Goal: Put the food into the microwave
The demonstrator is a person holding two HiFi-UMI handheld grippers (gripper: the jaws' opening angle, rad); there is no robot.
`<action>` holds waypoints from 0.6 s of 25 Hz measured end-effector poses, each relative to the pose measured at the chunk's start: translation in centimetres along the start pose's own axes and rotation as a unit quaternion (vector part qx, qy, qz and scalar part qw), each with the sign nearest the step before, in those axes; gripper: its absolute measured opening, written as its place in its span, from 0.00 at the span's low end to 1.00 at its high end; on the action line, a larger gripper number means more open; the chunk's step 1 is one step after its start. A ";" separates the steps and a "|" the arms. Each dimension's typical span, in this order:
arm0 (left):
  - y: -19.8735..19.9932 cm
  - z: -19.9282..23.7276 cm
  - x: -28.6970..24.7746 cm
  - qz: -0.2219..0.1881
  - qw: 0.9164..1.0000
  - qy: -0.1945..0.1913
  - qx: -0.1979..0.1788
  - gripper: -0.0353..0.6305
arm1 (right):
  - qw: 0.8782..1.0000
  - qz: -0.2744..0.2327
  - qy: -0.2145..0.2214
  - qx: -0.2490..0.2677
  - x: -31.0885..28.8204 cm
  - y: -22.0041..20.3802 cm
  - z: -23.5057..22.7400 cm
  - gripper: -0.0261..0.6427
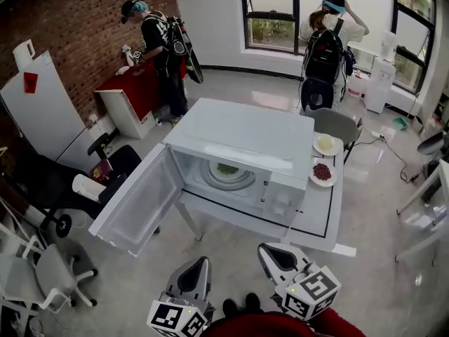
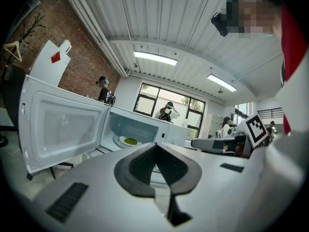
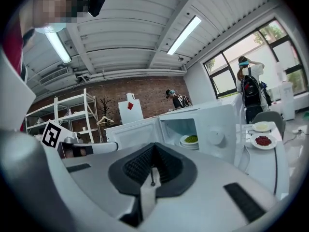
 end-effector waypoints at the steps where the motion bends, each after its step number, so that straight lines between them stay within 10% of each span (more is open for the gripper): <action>1: 0.0 -0.2 0.0 -0.003 1.000 -0.001 -0.002 0.06 | 1.000 -0.002 0.001 0.003 0.2 -0.3 0.0 0.06; 15: -0.1 -0.8 -0.1 -0.024 1.000 -0.010 -0.004 0.06 | 1.000 -0.010 0.004 -0.007 1.9 -1.3 -0.9 0.06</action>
Point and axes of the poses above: the fingertips, and each gripper's own axes: x backward along the fingers, z to its left, y out of its top, the point moved 8 cm from there along x, backward along the fingers, and after that the axes turned 14 degrees about z, right-handed, at the moved point
